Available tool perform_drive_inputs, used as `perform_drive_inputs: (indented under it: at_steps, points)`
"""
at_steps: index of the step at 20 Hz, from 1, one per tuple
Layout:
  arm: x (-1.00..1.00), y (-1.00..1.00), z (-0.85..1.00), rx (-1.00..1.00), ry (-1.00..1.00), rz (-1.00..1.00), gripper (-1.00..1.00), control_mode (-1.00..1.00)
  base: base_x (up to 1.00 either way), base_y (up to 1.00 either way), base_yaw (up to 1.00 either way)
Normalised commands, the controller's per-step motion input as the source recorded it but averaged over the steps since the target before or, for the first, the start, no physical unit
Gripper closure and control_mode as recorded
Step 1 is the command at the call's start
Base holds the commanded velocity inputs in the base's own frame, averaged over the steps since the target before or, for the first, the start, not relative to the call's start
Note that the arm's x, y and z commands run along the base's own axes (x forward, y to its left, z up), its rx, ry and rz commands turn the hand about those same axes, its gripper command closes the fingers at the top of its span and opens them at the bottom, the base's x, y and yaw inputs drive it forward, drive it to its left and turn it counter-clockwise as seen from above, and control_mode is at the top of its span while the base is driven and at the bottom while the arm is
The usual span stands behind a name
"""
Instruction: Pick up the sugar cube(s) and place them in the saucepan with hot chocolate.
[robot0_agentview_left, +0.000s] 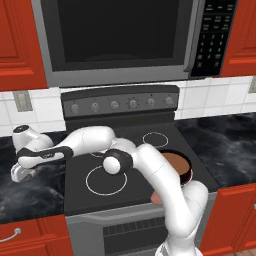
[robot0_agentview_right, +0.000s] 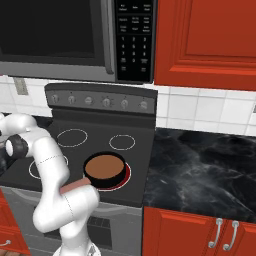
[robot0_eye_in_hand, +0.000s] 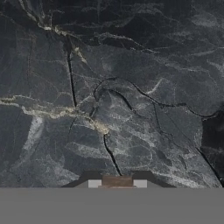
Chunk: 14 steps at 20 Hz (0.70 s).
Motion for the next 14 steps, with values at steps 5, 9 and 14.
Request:
perform_drive_inputs:
  at_steps: [5, 9, 14]
  points:
    - [0.00, -0.05, -0.20, 0.00, 0.00, 0.02, 1.00, -1.00, 0.00, 0.00, 0.00]
    - [-0.08, -0.10, -0.07, 0.00, -0.01, 0.02, 1.00, -1.00, 0.00, 0.00, 0.00]
    - [-0.85, -0.42, 0.00, 0.01, -0.18, 0.02, 1.00, -1.00, 0.00, 0.00, 0.00]
